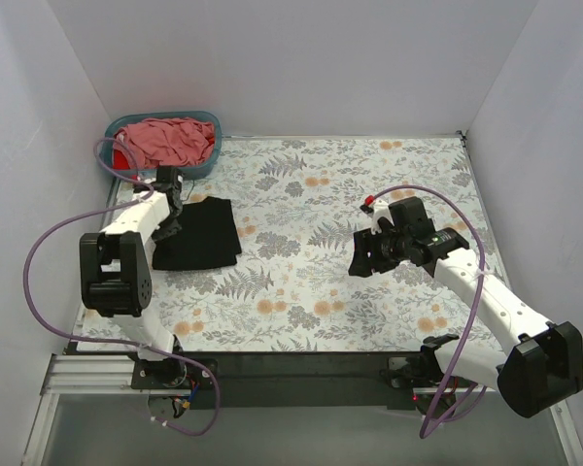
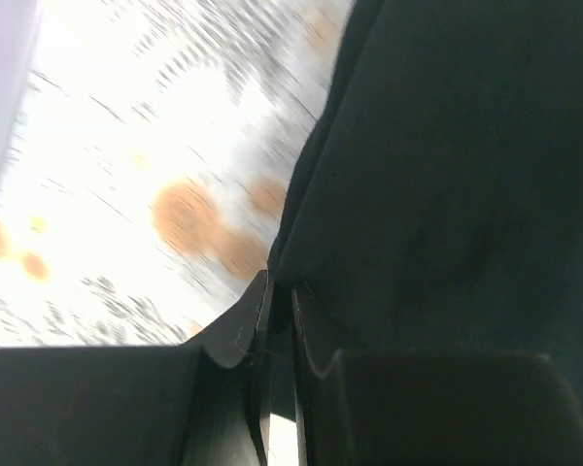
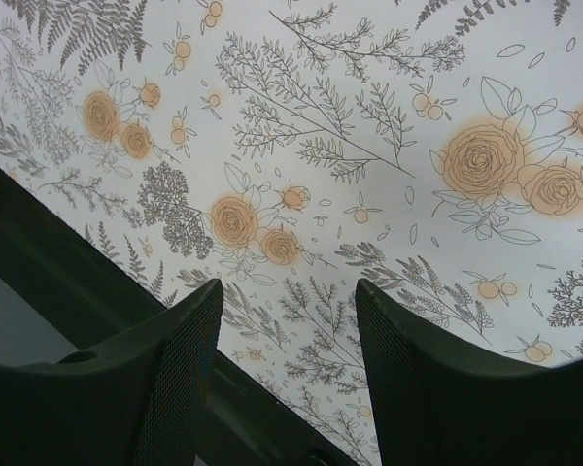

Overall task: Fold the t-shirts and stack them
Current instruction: Neatly place the folded tshirt to the corner

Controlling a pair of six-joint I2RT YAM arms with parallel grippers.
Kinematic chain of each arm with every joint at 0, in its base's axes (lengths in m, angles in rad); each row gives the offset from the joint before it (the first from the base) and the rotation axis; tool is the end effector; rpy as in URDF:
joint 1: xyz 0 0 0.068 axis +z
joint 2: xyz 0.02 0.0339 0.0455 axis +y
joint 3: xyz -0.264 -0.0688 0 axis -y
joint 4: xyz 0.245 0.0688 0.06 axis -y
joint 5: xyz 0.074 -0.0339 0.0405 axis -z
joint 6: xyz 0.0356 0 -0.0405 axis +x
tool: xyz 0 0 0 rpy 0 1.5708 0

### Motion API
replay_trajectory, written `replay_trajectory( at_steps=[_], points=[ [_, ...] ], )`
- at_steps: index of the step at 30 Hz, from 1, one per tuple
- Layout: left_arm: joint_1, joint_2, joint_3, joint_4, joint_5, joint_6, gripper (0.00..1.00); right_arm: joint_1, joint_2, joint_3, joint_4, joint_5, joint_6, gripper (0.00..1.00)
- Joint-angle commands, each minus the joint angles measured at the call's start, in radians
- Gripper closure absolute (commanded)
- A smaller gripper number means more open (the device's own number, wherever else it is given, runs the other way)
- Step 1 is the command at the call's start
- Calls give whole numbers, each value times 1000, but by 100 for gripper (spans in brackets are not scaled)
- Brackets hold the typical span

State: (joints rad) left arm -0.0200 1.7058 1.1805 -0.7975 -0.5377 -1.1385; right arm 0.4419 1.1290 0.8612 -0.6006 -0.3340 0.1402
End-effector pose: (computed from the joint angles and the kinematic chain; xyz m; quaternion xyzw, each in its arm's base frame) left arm 0.3236 0.0118 0.2028 -0.5354 0.7935 0.1553 0.2441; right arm 0.2018 0.1084 0.2630 -0.1957 0.9068 0.2469 0.2802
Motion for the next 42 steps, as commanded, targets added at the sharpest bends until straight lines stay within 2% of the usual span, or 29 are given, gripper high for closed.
replay_trajectory(
  at_steps=[1, 6, 7, 14, 22, 25, 27, 29, 30, 33, 37, 40, 42],
  points=[
    [103, 60, 82, 23, -200, 91, 100, 4, -8, 39, -27, -19, -40, 36],
    [173, 169, 191, 24, -263, 143, 100, 4, 31, 61, -34, -16, -42, 36],
    [183, 188, 212, 20, -330, 151, 100, 4, 38, 64, -36, -25, -37, 36],
    [222, 331, 310, 41, -476, 217, 100, 4, 100, 93, -68, -25, -13, 36],
    [285, 400, 427, 84, -462, 258, 100, 4, 161, 148, -103, -19, 16, 36],
    [295, 408, 430, 164, -459, 328, 99, 6, 175, 163, -103, -17, 32, 36],
    [302, 422, 452, 166, -450, 323, 98, 4, 181, 171, -110, -13, 38, 36],
    [310, 429, 456, 164, -432, 310, 93, 4, 189, 182, -111, -8, 44, 36],
    [310, 430, 458, 161, -429, 298, 79, 4, 190, 185, -113, -7, 47, 36],
    [310, 422, 462, 133, -389, 258, 64, 4, 196, 196, -111, -5, 56, 36],
    [310, 376, 450, 123, -314, 224, 50, 4, 190, 206, -111, 0, 59, 37],
    [310, 322, 459, 80, -211, 168, 48, 6, 166, 208, -111, 18, 62, 37],
    [310, 275, 452, 52, -76, 132, 48, 4, 143, 211, -114, 29, 62, 37]
  ],
)
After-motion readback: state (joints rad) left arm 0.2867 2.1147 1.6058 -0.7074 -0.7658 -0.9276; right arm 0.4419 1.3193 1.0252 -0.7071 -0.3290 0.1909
